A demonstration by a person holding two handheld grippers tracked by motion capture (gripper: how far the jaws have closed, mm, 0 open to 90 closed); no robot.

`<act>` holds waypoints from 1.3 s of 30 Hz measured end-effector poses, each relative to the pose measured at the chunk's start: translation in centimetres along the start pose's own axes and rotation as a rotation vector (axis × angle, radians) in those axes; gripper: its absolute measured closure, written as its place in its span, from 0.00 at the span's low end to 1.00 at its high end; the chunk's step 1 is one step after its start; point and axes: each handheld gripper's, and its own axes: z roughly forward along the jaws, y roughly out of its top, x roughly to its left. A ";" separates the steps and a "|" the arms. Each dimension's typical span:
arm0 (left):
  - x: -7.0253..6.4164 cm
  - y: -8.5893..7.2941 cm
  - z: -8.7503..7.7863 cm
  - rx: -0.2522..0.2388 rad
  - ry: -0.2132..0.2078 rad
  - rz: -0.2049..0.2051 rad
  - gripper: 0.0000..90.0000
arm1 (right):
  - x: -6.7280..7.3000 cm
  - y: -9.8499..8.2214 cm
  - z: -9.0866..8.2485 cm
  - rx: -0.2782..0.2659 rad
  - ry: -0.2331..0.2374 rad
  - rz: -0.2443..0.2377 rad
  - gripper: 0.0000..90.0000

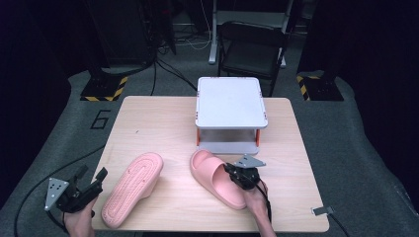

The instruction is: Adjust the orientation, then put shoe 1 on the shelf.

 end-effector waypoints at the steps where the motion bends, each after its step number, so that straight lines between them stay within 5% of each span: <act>1: 0.0 0.0 0.0 -0.002 -0.001 0.000 0.26 | -0.2 -0.3 -0.7 0.002 -0.018 0.006 0.94; 8: 0.0 -0.3 0.2 0.011 -0.006 0.000 0.27 | -1.2 -2.0 -3.5 -0.015 -0.092 0.063 0.92; 9: -0.1 -0.3 0.4 0.014 -0.010 0.004 0.27 | -1.5 -2.5 -3.9 -0.062 -0.077 0.066 0.71; 11: -0.2 -0.4 0.4 0.019 -0.015 0.009 0.27 | -1.6 -2.8 -4.3 -0.086 -0.085 0.062 0.52; 15: -0.3 -0.5 0.6 0.019 -0.019 0.009 0.27 | -2.0 -3.6 -5.4 -0.140 -0.101 0.039 0.40; 20: -0.6 -0.5 0.7 0.027 -0.029 0.014 0.27 | -3.2 -3.4 -7.2 -0.219 -0.038 0.030 0.39; 25: -0.7 -0.7 0.9 0.035 -0.038 0.017 0.27 | -3.7 -3.6 -7.7 -0.240 -0.019 0.030 0.38; 36: -0.6 -0.8 0.8 0.042 -0.031 0.008 0.27 | -3.4 -3.4 -5.1 -0.145 0.010 0.002 0.53; 39: -0.6 -0.9 1.0 0.038 -0.031 0.004 0.27 | -3.4 -3.2 -4.1 -0.100 0.024 -0.043 0.58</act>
